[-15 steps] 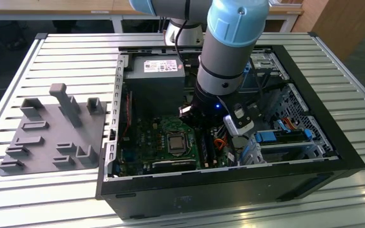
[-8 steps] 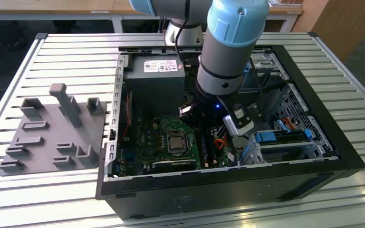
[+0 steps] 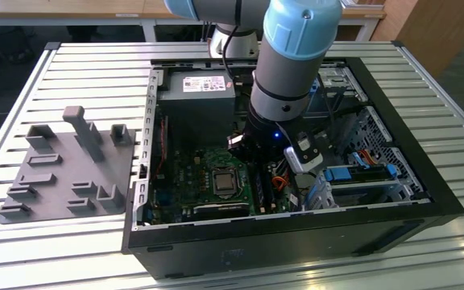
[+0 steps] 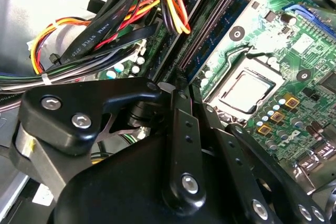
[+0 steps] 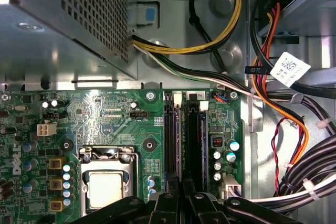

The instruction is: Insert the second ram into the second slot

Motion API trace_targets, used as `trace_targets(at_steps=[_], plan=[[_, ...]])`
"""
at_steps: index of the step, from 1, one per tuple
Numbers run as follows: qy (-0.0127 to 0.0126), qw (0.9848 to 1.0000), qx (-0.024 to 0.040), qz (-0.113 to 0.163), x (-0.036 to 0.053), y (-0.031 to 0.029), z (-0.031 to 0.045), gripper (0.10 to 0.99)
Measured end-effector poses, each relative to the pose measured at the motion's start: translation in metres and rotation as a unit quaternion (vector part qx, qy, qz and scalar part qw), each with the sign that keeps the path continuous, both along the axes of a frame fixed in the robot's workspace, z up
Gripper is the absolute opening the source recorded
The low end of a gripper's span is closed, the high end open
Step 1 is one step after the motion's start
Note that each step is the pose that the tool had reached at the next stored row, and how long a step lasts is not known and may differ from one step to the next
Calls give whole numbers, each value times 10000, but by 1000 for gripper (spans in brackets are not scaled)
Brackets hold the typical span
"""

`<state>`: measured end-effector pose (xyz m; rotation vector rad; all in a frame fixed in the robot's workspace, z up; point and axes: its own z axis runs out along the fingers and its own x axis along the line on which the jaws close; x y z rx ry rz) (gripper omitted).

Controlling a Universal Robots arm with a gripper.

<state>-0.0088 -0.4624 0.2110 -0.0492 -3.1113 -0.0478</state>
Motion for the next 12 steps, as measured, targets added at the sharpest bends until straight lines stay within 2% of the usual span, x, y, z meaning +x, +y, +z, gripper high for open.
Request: trace_targets(at_steps=[12], plan=[[1,10000,5,86,12,5,7,137]])
